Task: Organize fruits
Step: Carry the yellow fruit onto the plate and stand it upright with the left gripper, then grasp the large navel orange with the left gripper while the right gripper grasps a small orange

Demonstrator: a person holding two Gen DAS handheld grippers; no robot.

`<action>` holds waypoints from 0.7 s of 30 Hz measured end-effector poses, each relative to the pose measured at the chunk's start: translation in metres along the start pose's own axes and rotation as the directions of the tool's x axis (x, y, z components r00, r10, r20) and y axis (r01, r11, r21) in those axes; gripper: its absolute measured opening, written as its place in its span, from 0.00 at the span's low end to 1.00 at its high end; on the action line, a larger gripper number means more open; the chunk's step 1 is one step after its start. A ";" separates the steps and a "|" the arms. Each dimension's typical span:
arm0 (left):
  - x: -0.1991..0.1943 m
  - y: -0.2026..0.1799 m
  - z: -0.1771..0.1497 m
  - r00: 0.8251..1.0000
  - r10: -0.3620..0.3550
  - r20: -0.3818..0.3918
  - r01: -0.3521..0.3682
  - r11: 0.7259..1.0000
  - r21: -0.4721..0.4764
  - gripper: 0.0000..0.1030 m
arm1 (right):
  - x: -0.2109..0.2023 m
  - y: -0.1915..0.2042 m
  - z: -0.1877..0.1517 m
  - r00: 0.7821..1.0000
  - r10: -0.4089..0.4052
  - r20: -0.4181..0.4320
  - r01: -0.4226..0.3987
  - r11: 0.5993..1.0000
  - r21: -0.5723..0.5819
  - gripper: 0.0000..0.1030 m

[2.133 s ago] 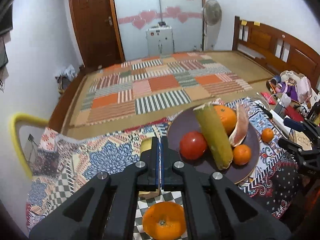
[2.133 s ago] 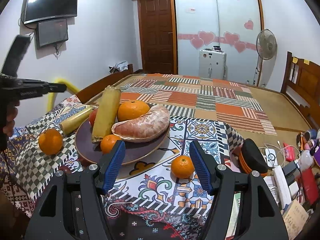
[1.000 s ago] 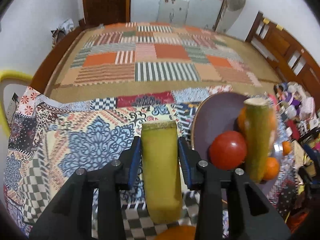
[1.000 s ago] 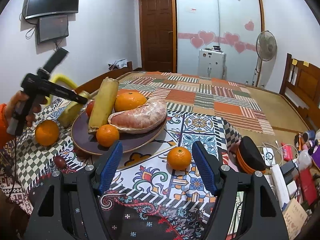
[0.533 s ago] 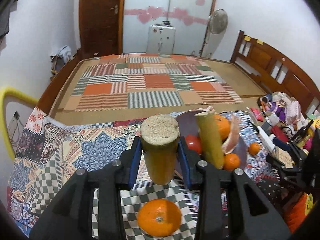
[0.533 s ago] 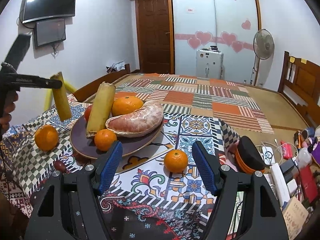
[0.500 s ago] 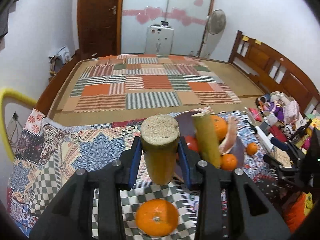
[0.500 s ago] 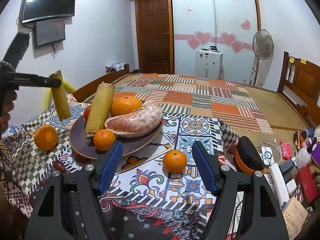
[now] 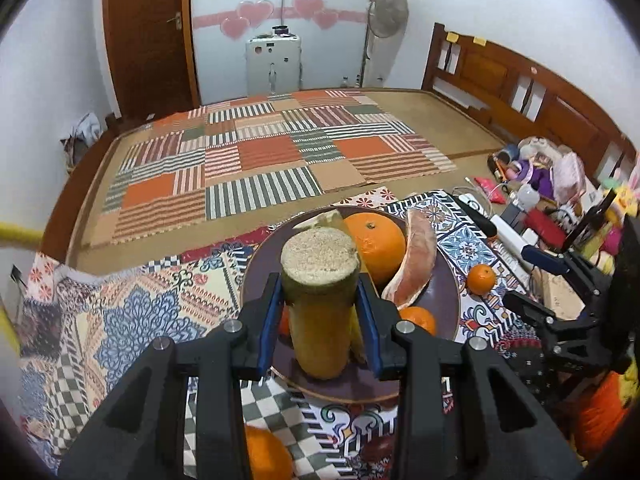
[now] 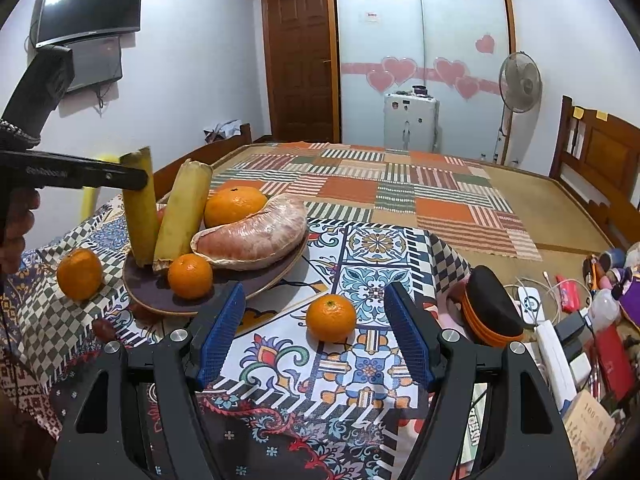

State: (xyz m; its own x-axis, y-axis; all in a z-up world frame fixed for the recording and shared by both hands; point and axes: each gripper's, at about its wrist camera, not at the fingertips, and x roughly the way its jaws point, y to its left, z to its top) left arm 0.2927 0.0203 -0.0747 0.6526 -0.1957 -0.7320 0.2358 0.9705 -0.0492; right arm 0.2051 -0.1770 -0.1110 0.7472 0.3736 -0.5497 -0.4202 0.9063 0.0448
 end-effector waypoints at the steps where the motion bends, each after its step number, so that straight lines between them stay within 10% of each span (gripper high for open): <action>1: 0.002 -0.002 0.001 1.000 0.008 0.000 -0.008 1.000 0.006 0.35 | 0.000 0.000 0.000 1.000 0.000 0.000 0.000 1.000 0.001 0.67; 21: 0.012 0.010 -0.013 0.999 -0.033 -0.043 0.031 0.999 -0.044 0.48 | 0.001 0.003 0.000 1.000 -0.006 -0.014 0.006 1.000 -0.015 0.67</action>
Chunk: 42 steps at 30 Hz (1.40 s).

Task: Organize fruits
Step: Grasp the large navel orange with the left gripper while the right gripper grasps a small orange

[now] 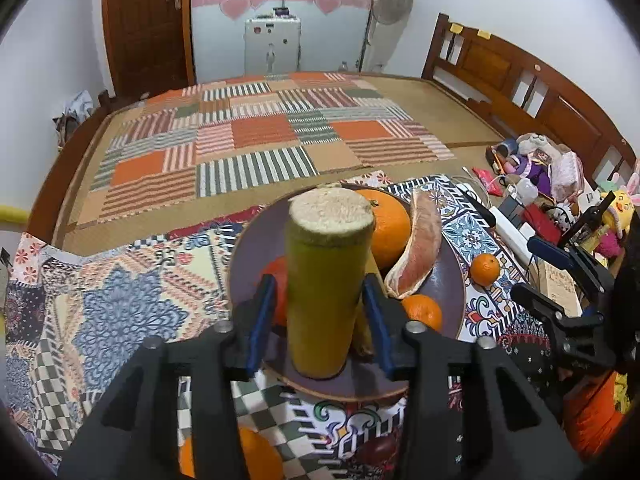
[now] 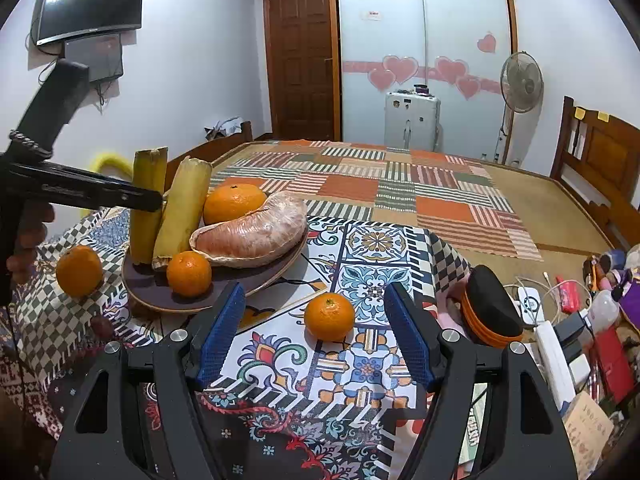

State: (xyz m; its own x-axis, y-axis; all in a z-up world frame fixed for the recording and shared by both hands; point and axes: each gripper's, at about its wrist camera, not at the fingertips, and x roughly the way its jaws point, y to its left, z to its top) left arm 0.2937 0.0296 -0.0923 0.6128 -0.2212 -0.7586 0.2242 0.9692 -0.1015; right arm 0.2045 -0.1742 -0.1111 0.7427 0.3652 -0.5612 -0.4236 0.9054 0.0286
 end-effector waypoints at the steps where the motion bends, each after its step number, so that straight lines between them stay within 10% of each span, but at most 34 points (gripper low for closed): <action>1: -0.007 0.002 -0.003 1.000 0.013 0.019 -0.013 1.000 0.001 0.51 | 0.000 0.000 0.000 1.000 -0.003 -0.005 0.003 1.000 -0.004 0.67; 16: -0.051 0.056 -0.071 0.991 0.124 0.044 -0.120 0.989 -0.092 0.65 | 0.027 -0.015 0.005 0.987 0.060 -0.148 -0.054 0.997 0.050 0.66; 42: -0.010 0.051 -0.109 0.998 0.031 -0.050 -0.035 0.995 -0.089 0.64 | 0.050 -0.009 0.007 0.951 0.062 -0.304 -0.056 0.998 0.028 0.33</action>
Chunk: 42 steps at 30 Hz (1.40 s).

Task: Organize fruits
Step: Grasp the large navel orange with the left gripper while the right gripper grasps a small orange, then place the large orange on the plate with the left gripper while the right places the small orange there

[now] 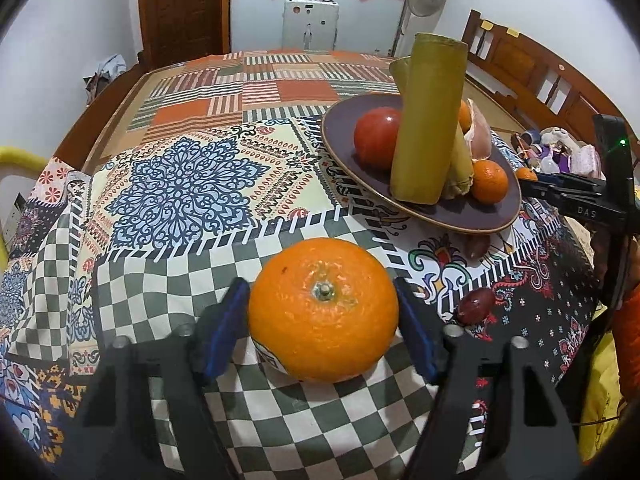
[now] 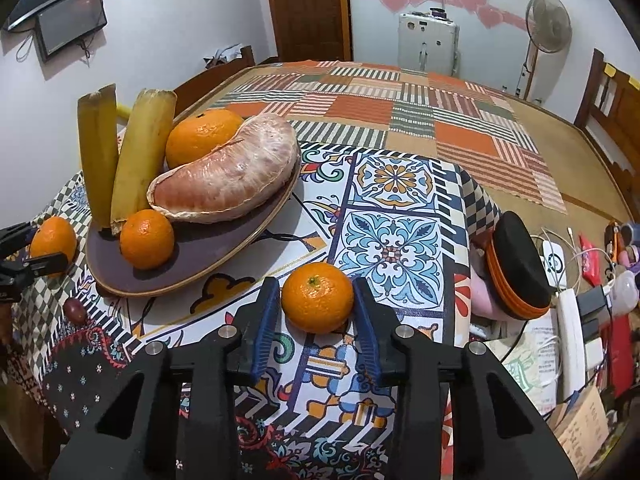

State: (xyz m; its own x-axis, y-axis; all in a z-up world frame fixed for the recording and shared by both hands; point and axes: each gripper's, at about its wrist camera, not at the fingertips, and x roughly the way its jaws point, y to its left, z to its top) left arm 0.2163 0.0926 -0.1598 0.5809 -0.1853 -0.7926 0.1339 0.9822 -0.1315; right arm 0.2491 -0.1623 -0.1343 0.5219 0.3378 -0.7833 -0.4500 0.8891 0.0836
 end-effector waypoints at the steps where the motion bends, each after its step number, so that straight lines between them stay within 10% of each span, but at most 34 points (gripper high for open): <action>1: -0.001 0.001 0.000 1.000 -0.007 0.000 0.007 1.000 -0.003 0.63 | 0.000 0.001 0.000 1.000 -0.002 0.000 0.002 1.000 -0.003 0.32; 28: -0.038 -0.062 0.033 0.982 -0.151 0.116 0.146 0.988 0.048 0.63 | -0.039 0.039 0.004 0.982 0.069 0.174 -0.050 0.993 -0.109 0.31; 42: -0.002 -0.140 0.082 0.974 -0.214 0.079 0.201 0.968 0.151 0.63 | -0.071 -0.002 -0.010 0.971 -0.023 0.239 0.029 0.999 -0.020 0.31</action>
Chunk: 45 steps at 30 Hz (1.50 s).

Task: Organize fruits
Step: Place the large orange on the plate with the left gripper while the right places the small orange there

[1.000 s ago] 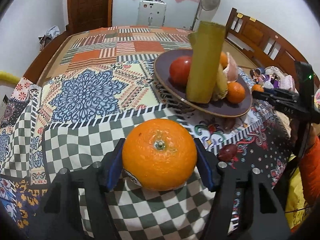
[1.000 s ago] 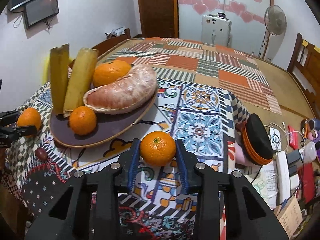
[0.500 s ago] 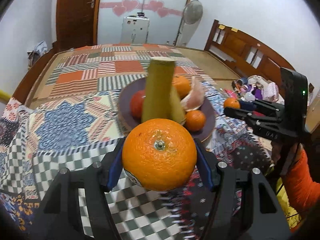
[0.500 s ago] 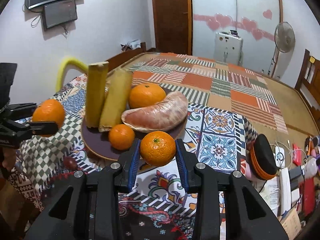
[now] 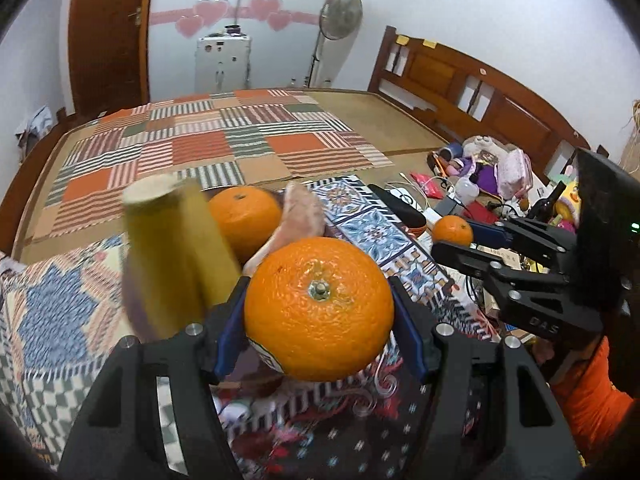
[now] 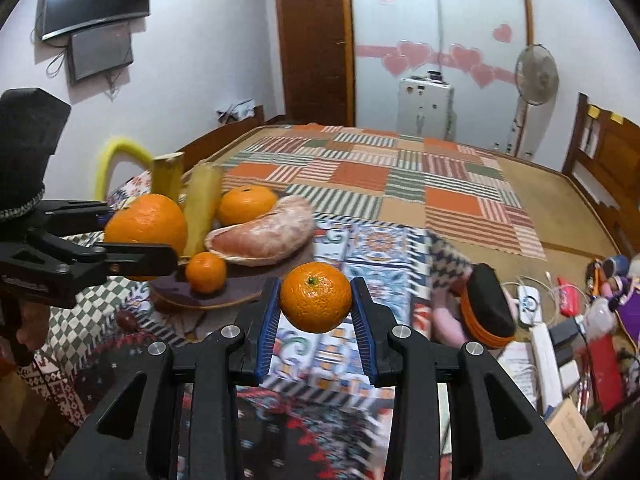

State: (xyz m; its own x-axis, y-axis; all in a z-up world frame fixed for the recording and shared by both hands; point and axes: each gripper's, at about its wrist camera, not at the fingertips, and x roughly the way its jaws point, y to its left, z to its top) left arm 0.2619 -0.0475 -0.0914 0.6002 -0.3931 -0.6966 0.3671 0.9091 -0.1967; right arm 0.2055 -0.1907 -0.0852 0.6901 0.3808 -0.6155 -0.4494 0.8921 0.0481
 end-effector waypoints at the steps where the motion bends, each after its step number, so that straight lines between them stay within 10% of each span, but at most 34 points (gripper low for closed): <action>1: 0.006 -0.003 0.003 1.000 0.002 -0.004 -0.002 1.000 0.003 0.63 | -0.002 -0.004 -0.001 1.000 -0.011 0.002 0.011 1.000 0.004 0.31; 25: 0.066 -0.024 0.010 0.988 0.154 -0.006 -0.151 0.978 0.144 0.64 | -0.014 -0.020 -0.011 0.999 -0.034 0.024 0.034 0.999 0.025 0.31; 31: 0.046 -0.013 0.011 0.997 0.081 0.002 -0.080 0.994 0.071 0.64 | -0.016 -0.017 -0.009 0.999 -0.026 0.031 0.025 1.000 0.017 0.31; 45: -0.060 0.023 -0.013 0.965 0.191 0.180 -0.200 0.979 0.030 0.64 | 0.005 0.022 0.017 0.996 0.071 0.049 -0.068 0.997 -0.045 0.31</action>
State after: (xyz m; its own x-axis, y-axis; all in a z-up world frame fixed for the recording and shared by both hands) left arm 0.2253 -0.0012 -0.0628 0.7769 -0.2303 -0.5860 0.2612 0.9647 -0.0328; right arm 0.2088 -0.1652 -0.0738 0.6835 0.4543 -0.5713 -0.5208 0.8520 0.0544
